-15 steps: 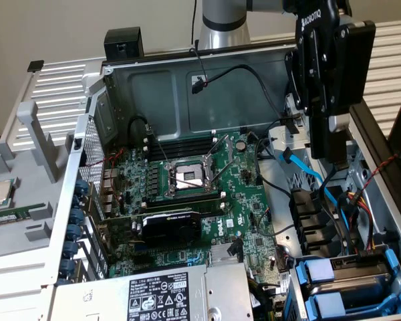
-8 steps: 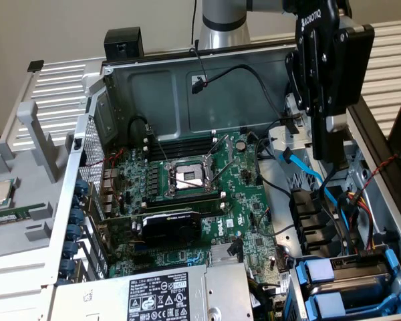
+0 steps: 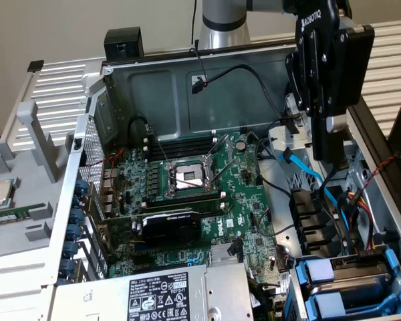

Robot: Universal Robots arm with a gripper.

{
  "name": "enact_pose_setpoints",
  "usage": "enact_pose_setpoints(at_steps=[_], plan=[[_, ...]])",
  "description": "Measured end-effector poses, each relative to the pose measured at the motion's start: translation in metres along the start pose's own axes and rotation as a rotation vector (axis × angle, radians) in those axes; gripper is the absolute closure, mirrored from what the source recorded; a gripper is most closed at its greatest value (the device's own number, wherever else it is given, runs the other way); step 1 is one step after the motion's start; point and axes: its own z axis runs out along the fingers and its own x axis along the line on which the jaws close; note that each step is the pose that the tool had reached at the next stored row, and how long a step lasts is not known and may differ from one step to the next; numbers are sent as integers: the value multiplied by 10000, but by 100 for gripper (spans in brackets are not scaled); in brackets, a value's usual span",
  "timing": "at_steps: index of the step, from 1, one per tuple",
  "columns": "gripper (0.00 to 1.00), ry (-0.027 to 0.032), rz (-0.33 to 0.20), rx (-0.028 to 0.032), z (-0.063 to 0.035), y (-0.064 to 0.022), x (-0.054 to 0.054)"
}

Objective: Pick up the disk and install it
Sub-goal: 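Insert the second disk wire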

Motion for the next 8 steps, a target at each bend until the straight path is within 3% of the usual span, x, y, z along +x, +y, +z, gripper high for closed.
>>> enact_pose_setpoints(at_steps=[8], plan=[[73, 121, -8, -16, 10, 0, -8]])
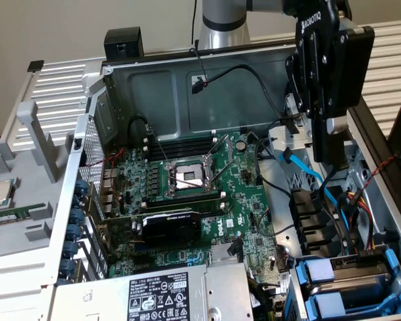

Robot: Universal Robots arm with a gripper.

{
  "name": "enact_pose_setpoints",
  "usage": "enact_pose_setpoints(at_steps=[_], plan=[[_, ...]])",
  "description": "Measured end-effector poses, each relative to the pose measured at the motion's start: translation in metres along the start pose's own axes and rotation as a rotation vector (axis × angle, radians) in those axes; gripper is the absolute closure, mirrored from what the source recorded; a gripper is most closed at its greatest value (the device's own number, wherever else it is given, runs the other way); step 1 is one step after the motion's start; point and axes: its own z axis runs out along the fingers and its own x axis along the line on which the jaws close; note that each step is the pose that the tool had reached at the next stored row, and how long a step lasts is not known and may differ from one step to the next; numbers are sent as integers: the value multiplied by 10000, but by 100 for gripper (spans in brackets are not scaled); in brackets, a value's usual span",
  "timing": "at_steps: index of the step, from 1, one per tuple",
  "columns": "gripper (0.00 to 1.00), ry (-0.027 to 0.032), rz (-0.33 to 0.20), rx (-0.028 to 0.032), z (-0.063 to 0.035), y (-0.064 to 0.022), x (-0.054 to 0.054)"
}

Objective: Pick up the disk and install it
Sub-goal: 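Insert the second disk wire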

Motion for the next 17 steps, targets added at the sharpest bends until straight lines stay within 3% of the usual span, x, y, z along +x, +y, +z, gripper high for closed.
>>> enact_pose_setpoints(at_steps=[5, 7, 17], plan=[[75, 36, -3, -4, 0, 0, 0], [83, 44, -4, -5, 0, 0, 0], [83, 50, -7, -8, 2, 0, 2]])
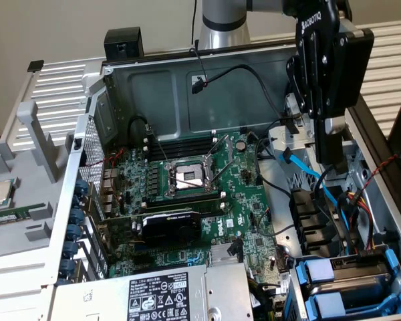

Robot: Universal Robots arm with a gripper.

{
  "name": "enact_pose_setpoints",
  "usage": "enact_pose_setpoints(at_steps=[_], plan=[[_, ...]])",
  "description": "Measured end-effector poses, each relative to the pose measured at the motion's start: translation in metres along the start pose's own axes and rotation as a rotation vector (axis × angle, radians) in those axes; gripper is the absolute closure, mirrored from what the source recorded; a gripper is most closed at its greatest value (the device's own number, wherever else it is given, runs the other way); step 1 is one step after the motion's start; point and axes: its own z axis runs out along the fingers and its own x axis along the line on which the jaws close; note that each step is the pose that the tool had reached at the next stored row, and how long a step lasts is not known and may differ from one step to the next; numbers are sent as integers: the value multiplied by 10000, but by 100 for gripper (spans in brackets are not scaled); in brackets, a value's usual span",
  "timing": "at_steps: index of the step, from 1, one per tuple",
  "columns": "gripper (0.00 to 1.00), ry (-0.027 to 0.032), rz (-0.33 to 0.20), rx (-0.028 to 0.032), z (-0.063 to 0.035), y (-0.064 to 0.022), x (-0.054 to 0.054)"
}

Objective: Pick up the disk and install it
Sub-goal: 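Insert the second disk wire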

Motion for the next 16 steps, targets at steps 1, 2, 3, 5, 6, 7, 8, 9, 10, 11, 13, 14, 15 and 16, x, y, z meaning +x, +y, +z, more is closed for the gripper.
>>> enact_pose_setpoints(at_steps=[1, 2, 3, 5, 6, 7, 8, 9, 10, 11, 13, 14, 15, 16], plan=[[83, -1, 0, 1, 0, 0, 0], [83, -2, 3, 4, 0, 3, -1], [83, -4, 10, 12, 0, 11, -1], [83, -6, 25, 31, -2, 24, 1], [83, -11, 28, 34, -5, 28, 7], [83, -15, 29, 37, -10, 31, 14], [83, -19, 32, 40, -23, 33, 27], [83, -25, 34, 44, -38, 35, 43], [83, -29, 36, 45, -54, 37, 61], [83, -34, 40, 50, -67, 39, 76], [83, -66, 55, 70, -79, 41, 102], [83, -106, 63, 83, -78, 42, 113], [83, -145, 73, 95, -78, 43, 123], [83, -191, 82, 108, -76, 44, 134]])
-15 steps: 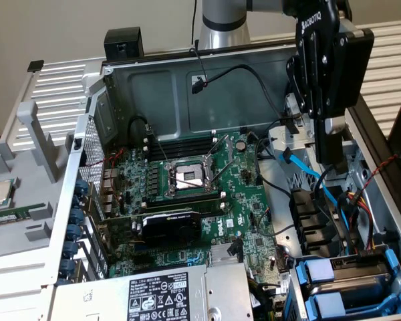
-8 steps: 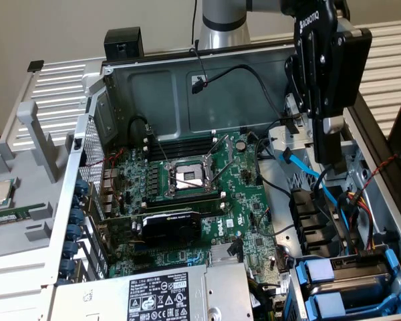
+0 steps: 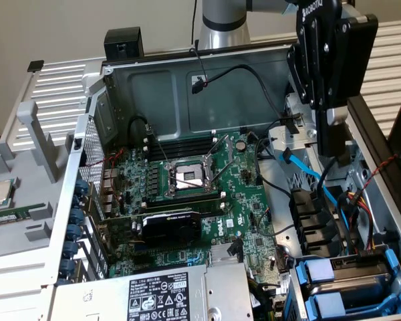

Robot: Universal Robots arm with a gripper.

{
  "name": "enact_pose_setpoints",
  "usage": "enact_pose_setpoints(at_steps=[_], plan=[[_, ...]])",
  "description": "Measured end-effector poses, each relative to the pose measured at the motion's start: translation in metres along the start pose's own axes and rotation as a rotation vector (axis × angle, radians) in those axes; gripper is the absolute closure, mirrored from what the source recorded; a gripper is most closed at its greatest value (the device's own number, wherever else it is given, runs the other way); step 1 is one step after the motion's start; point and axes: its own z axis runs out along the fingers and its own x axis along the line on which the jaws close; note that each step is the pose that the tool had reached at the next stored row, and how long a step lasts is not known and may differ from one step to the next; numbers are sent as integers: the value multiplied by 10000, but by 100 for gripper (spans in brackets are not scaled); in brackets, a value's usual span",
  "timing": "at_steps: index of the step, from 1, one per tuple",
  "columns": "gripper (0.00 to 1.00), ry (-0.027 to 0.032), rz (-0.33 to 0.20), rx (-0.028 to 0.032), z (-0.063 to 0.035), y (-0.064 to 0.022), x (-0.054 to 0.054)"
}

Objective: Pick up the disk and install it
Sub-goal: 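Insert the second disk wire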

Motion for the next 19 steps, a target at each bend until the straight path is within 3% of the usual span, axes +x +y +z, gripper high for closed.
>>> enact_pose_setpoints(at_steps=[4, 10, 12, 14, 19], plan=[[83, -166, 22, 31, 0, 5, 55], [83, -275, 33, 46, -10, 16, 185], [83, -339, 40, 58, 0, 21, 226], [83, -485, 54, 79, 15, 24, 257], [83, -1016, 109, 157, 53, 32, 317]])
